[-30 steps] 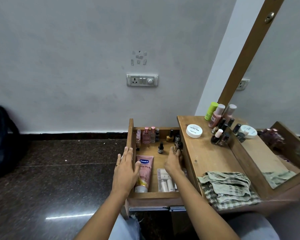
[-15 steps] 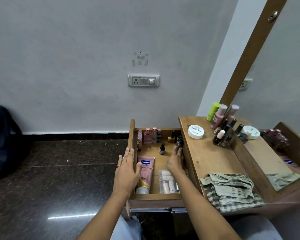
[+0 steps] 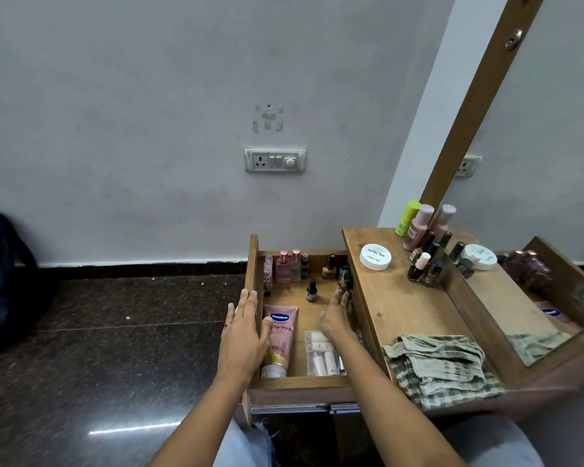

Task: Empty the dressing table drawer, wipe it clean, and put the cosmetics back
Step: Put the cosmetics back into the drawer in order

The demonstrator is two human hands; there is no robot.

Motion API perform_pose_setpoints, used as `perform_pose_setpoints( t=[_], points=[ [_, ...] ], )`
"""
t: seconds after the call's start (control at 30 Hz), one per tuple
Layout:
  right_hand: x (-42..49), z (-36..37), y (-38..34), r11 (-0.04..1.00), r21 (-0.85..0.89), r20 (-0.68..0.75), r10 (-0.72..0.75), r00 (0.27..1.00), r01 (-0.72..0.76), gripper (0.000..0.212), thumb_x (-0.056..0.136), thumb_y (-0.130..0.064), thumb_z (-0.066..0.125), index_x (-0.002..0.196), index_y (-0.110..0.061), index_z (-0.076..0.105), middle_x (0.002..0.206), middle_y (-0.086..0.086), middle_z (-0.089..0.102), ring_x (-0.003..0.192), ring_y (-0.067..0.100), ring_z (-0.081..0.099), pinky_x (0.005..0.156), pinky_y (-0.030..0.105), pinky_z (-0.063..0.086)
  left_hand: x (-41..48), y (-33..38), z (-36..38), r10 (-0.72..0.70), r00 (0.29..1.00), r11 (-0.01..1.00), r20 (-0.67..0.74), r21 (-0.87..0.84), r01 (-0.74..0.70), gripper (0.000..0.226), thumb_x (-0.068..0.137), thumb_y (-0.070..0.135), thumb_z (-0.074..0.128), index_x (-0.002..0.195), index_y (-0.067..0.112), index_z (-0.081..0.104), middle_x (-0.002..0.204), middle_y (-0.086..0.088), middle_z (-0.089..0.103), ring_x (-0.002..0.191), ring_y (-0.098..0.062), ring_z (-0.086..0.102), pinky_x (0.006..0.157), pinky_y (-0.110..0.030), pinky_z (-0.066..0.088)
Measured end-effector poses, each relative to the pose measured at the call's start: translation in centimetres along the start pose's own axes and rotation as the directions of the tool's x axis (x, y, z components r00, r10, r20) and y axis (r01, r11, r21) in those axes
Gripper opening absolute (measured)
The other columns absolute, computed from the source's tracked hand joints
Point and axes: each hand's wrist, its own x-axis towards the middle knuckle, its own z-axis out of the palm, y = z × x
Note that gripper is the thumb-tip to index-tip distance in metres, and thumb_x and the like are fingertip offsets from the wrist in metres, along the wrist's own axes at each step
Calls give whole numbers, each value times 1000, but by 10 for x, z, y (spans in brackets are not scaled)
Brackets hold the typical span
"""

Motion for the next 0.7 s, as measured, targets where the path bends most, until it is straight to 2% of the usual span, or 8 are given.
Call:
perform_pose_setpoints(
  t=[0.07, 0.17, 0.27, 0.33, 0.43, 0.53, 0.63, 0.7],
  points=[
    [-3, -2, -3, 1000, 16, 26, -6, 1000, 5, 75, 99, -9, 42, 152, -10, -11, 157, 10, -22, 147, 27, -12, 118, 47, 4, 0, -1, 0, 4, 1000, 1000, 1, -1, -4, 64, 98, 45, 45, 153, 29, 17, 161, 11, 7, 149, -21, 3, 117, -44, 20],
    [-15, -8, -8, 997, 43, -4, -64, 998, 64, 71, 98, -7, 43, 153, -12, -1, 159, 11, -13, 148, 28, 6, 118, 49, 18, 1, -2, 1, 11, 1000, 1000, 1, 3, -11, 64, 98, 45, 45, 153, 28, 18, 161, 11, 8, 149, -22, 4, 116, -45, 21],
    [-31, -31, -16, 976, 0, -133, -218, 967, 220, 58, 98, -10, 44, 151, -9, 21, 160, 14, 6, 146, 27, 20, 116, 38, 24, 1, -2, 1, 13, 1000, 1000, 2, 14, -13, 64, 98, 46, 44, 153, 28, 18, 161, 10, 8, 149, -23, 4, 117, -46, 22],
    [-45, -55, -22, 937, -66, -281, -347, 895, 343, 52, 97, -13, 45, 148, -10, 32, 157, 13, 23, 144, 23, 24, 115, 32, 23, 1, -3, 1, 16, 1000, 1000, 0, 24, -16, 64, 98, 46, 44, 153, 27, 18, 161, 10, 8, 149, -24, 5, 117, -46, 22],
    [-58, -96, -22, 892, -167, -498, -444, 745, 420, 45, 95, -9, 48, 140, -8, 45, 143, 11, 46, 135, 24, 38, 113, 34, 30, 1, -3, 1, 15, 1000, 999, 2, 31, -15, 64, 98, 46, 44, 154, 27, 17, 161, 9, 8, 148, -25, 6, 116, -46, 21],
    [-57, -130, -10, 898, -292, -667, -438, 603, 329, 41, 90, -4, 53, 131, -7, 53, 127, 11, 57, 118, 28, 49, 105, 42, 40, 0, -2, 1, 9, 1000, 999, 2, 36, -9, 65, 98, 46, 44, 154, 27, 17, 161, 9, 8, 149, -25, 6, 116, -47, 22],
    [-53, -156, 8, 936, -286, -722, -352, 596, 206, 36, 89, -3, 55, 125, -6, 59, 118, 11, 63, 110, 29, 49, 96, 39, 42, 1, -2, 2, 6, 1000, 1000, 5, 23, -6, 65, 97, 46, 45, 153, 28, 17, 161, 9, 9, 149, -24, 6, 116, -48, 22],
    [-52, -167, 19, 954, -240, -739, -299, 603, 178, 33, 90, -2, 54, 122, -4, 62, 115, 12, 66, 112, 32, 48, 95, 42, 41, 1, -2, 2, 6, 1000, 1000, 4, 25, -6, 65, 97, 46, 45, 153, 28, 17, 161, 9, 9, 149, -24, 6, 116, -48, 23]
  ],
)
